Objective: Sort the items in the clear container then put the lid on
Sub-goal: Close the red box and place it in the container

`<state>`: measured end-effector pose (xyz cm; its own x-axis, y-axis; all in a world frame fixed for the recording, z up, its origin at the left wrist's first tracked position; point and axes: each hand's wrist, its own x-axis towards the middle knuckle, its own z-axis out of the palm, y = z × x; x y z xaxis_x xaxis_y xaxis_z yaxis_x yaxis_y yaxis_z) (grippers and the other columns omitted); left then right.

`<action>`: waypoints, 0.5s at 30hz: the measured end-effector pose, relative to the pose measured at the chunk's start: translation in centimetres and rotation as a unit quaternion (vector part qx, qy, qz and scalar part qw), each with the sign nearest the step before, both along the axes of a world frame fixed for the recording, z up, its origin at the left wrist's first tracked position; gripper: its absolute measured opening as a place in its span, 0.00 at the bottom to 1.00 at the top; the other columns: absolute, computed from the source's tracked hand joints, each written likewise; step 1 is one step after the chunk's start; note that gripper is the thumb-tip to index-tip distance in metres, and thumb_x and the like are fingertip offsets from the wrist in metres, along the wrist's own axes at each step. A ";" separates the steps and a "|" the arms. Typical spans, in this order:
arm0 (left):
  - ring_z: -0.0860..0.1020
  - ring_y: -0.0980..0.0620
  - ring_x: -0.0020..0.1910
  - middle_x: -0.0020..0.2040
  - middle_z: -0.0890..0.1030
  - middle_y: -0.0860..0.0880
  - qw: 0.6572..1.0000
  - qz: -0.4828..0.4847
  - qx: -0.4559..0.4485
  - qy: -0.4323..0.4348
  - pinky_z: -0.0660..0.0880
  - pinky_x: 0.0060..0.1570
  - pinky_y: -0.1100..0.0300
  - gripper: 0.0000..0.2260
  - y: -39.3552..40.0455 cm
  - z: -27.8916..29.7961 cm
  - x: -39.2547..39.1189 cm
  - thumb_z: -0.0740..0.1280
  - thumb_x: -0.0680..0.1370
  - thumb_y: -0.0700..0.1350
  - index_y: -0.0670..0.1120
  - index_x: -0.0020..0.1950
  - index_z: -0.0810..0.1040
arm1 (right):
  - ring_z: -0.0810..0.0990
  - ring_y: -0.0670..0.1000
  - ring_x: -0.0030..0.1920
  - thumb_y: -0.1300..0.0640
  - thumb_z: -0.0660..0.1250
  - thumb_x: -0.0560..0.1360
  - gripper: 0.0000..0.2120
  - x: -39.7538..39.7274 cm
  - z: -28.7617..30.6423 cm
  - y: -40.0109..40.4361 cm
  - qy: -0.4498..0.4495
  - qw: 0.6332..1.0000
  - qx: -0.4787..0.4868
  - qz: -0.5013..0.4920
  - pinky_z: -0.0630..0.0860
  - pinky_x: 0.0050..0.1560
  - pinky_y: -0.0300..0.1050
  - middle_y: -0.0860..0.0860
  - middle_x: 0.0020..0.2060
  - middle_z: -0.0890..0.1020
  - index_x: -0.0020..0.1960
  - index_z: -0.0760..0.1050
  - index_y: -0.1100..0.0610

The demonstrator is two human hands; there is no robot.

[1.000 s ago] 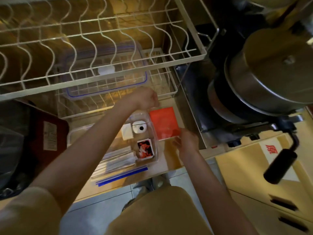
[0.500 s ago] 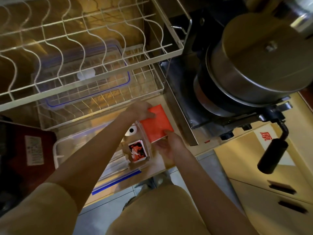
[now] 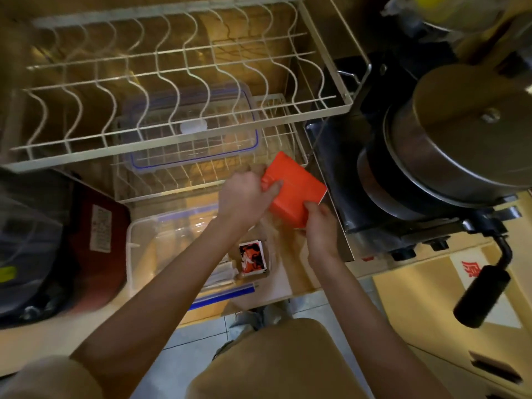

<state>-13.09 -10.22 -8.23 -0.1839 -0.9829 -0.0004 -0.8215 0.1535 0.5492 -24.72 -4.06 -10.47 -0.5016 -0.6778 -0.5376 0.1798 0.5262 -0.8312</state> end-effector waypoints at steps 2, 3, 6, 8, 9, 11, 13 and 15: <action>0.79 0.44 0.49 0.53 0.80 0.43 0.998 0.044 -0.016 0.036 0.73 0.44 0.55 0.20 1.3 0.2 1.9 0.63 0.74 0.57 0.47 0.62 0.73 | 0.78 0.52 0.46 0.56 0.60 0.76 0.08 0.9 0.6 0.0 0.041 0.997 -0.042 0.046 0.74 0.47 0.46 0.54 0.46 0.81 0.52 0.76 0.53; 0.79 0.45 0.48 0.53 0.80 0.44 0.997 0.063 -0.017 0.050 0.74 0.45 0.55 0.20 2.0 0.2 3.0 0.63 0.75 0.57 0.47 0.62 0.73 | 0.78 0.52 0.47 0.56 0.60 0.76 0.08 1.4 0.8 0.0 0.057 0.994 -0.056 0.077 0.74 0.47 0.45 0.55 0.48 0.81 0.52 0.76 0.53; 0.81 0.47 0.44 0.49 0.83 0.45 0.988 0.124 -0.010 0.092 0.77 0.43 0.55 0.18 4.5 -0.2 6.4 0.64 0.75 0.54 0.46 0.61 0.73 | 0.77 0.55 0.53 0.54 0.61 0.76 0.11 3.8 1.0 0.3 0.093 0.975 -0.095 0.178 0.76 0.53 0.50 0.57 0.53 0.78 0.57 0.76 0.53; 0.81 0.46 0.41 0.45 0.83 0.44 0.980 0.169 -0.004 0.103 0.78 0.42 0.53 0.17 6.3 -0.8 8.5 0.65 0.75 0.50 0.45 0.61 0.73 | 0.78 0.53 0.52 0.54 0.60 0.76 0.13 5.8 0.6 0.5 0.114 0.956 -0.128 0.238 0.78 0.51 0.47 0.56 0.52 0.79 0.59 0.75 0.49; 0.81 0.45 0.40 0.43 0.83 0.43 0.976 0.194 0.004 0.102 0.78 0.41 0.52 0.16 7.2 -1.3 9.4 0.65 0.75 0.49 0.45 0.60 0.73 | 0.78 0.51 0.51 0.54 0.60 0.76 0.13 6.8 0.3 0.7 0.122 0.947 -0.139 0.263 0.78 0.48 0.42 0.54 0.52 0.79 0.59 0.75 0.47; 0.81 0.43 0.40 0.41 0.83 0.42 0.966 0.240 0.024 0.088 0.77 0.39 0.52 0.15 8.5 -2.2 11.1 0.65 0.74 0.48 0.44 0.58 0.74 | 0.79 0.48 0.46 0.55 0.61 0.77 0.13 8.5 -0.5 1.1 0.115 0.938 -0.138 0.296 0.76 0.44 0.36 0.51 0.49 0.79 0.59 0.74 0.44; 0.80 0.40 0.41 0.42 0.82 0.40 0.962 0.262 0.046 0.069 0.74 0.38 0.53 0.14 9.5 -3.1 12.5 0.65 0.74 0.46 0.42 0.58 0.73 | 0.78 0.49 0.38 0.58 0.61 0.77 0.13 10.1 -1.5 1.5 0.095 0.935 -0.122 0.320 0.76 0.40 0.42 0.47 0.40 0.78 0.56 0.73 0.42; 0.79 0.37 0.43 0.43 0.82 0.37 0.959 0.274 0.064 0.047 0.71 0.38 0.53 0.15 10.1 -3.9 13.5 0.64 0.75 0.44 0.40 0.59 0.71 | 0.75 0.44 0.34 0.62 0.60 0.77 0.14 11.3 -2.5 1.7 0.089 0.925 -0.125 0.349 0.73 0.38 0.33 0.43 0.37 0.77 0.57 0.73 0.45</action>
<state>0.37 -0.09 -12.14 0.3542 -0.9252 -0.1362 -0.7057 -0.3599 0.6102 -13.46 -2.35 -12.93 0.0394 -0.9616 -0.2718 -0.2823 0.2502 -0.9261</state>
